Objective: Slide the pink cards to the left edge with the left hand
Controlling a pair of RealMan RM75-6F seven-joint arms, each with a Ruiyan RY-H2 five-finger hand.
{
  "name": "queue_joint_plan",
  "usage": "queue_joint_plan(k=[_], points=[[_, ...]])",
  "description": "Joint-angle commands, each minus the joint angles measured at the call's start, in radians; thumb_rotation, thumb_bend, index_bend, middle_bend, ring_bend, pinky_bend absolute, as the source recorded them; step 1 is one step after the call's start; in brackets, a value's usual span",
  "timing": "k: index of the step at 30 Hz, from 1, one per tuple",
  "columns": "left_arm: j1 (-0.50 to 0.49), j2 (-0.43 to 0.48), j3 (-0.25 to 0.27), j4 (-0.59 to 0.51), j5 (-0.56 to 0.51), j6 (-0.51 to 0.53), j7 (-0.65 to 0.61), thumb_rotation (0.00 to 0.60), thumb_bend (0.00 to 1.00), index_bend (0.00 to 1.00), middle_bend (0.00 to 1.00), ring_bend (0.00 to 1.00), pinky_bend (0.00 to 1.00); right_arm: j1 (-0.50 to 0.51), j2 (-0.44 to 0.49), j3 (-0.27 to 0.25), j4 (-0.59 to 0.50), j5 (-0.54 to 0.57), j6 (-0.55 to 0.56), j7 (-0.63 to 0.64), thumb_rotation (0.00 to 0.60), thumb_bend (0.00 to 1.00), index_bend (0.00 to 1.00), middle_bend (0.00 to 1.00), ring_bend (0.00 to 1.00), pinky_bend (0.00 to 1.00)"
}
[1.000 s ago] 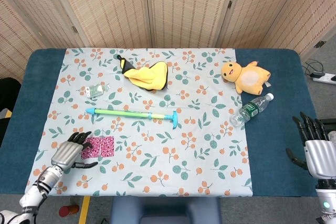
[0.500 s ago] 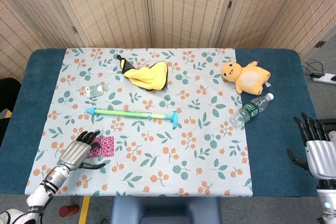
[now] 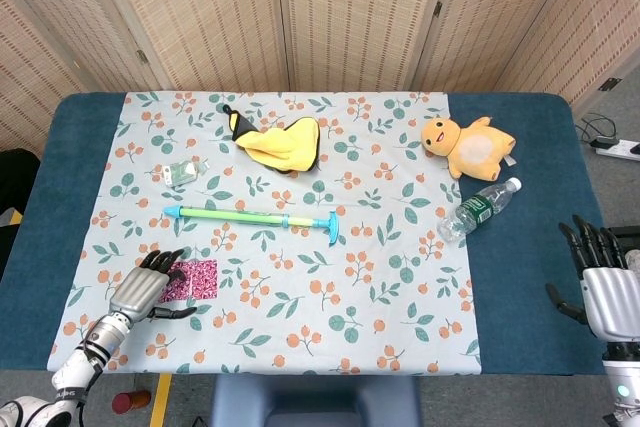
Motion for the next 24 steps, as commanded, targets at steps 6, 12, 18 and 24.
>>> queue_joint_plan(k=[6, 12, 18, 24], points=[[0.012, 0.007, 0.001, 0.004, -0.006, 0.008, -0.011, 0.123, 0.12, 0.34, 0.00, 0.00, 0.00, 0.004, -0.002, 0.000, 0.000, 0.002, -0.008, -0.001, 0.600, 0.33, 0.00, 0.00, 0.00, 0.00], [0.025, 0.025, 0.007, 0.000, -0.010, 0.012, -0.024, 0.121, 0.12, 0.34, 0.00, 0.00, 0.00, 0.006, -0.001, 0.003, -0.002, 0.001, -0.008, -0.004, 0.600, 0.33, 0.00, 0.00, 0.00, 0.00], [0.041, 0.043, 0.014, -0.006, -0.012, 0.021, -0.031, 0.121, 0.12, 0.34, 0.00, 0.00, 0.00, 0.003, 0.001, 0.002, -0.004, 0.003, -0.006, -0.004, 0.600, 0.33, 0.00, 0.00, 0.00, 0.00], [0.051, 0.054, 0.014, -0.011, -0.018, 0.026, -0.035, 0.121, 0.12, 0.34, 0.00, 0.00, 0.00, 0.003, 0.000, 0.001, 0.001, 0.004, -0.008, 0.000, 0.600, 0.33, 0.00, 0.00, 0.00, 0.00]])
